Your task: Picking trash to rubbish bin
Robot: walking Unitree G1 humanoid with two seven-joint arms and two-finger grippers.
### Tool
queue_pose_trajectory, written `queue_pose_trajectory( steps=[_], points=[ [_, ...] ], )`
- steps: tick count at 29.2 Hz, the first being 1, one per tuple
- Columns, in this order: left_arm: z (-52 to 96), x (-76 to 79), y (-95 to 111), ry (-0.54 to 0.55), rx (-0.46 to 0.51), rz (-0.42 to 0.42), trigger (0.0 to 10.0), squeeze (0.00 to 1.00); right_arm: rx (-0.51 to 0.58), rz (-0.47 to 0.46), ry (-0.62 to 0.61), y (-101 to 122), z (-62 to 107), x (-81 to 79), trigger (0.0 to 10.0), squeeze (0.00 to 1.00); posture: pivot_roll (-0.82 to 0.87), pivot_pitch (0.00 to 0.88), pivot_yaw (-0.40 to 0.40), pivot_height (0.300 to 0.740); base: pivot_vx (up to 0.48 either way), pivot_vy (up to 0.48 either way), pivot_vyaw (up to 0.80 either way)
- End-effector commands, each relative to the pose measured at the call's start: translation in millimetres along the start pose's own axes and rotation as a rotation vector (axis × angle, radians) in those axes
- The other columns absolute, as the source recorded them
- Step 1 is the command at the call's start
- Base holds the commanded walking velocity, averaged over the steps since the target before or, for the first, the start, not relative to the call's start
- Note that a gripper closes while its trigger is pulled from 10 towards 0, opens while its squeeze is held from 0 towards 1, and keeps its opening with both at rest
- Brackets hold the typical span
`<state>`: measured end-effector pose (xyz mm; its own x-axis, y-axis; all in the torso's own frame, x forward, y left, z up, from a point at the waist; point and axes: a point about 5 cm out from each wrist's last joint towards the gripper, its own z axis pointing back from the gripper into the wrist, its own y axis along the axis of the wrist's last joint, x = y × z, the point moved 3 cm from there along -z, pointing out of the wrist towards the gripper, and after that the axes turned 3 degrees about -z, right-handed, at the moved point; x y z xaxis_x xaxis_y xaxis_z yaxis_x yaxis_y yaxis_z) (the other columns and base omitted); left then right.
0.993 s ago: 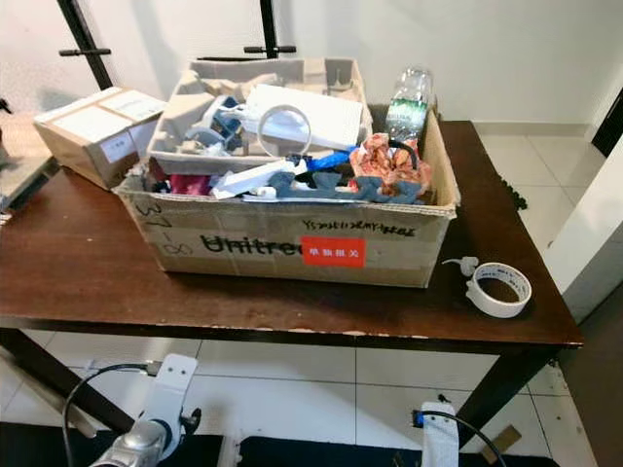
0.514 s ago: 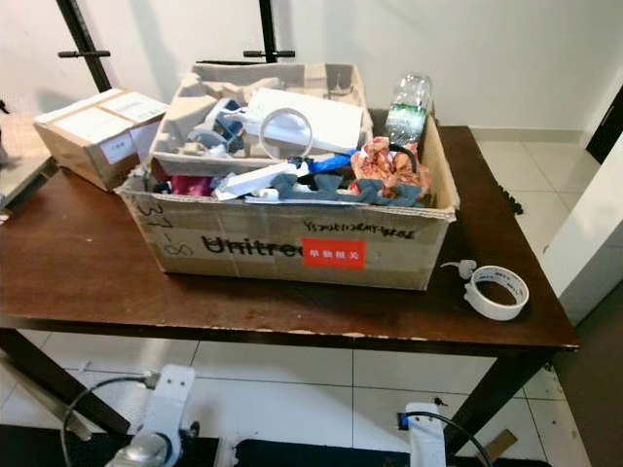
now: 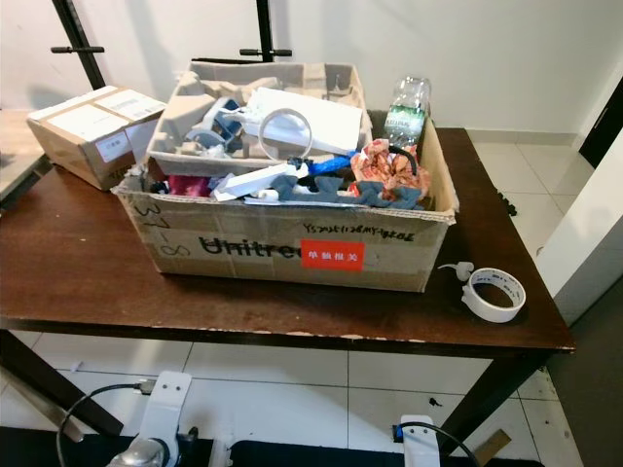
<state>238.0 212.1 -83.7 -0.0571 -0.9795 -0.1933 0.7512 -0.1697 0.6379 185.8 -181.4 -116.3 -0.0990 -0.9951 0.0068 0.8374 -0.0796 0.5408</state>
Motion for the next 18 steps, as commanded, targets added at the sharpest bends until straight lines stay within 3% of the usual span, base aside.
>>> queue_pose_trajectory(
  steps=[1,7,18],
  points=[
    [1.8,-4.2,-11.6,0.003,-0.039,0.005,10.0,0.0,-0.042,-0.015,0.001,-11.4,1.1,-3.8,10.0,0.0,0.06,0.077,0.013,0.74,0.0,0.0,0.0],
    [2.8,-2.7,-15.0,-0.018,-0.038,0.032,10.0,0.0,-0.065,-0.026,0.01,-18.6,2.0,-11.5,10.0,0.0,0.06,0.084,0.017,0.74,0.0,0.0,0.0],
    [2.9,-6.0,-15.2,-0.013,-0.039,0.026,10.0,0.0,-0.063,-0.018,0.016,-12.4,1.0,-3.2,10.0,0.0,0.06,0.08,0.017,0.74,0.0,0.0,0.0]
  ],
)
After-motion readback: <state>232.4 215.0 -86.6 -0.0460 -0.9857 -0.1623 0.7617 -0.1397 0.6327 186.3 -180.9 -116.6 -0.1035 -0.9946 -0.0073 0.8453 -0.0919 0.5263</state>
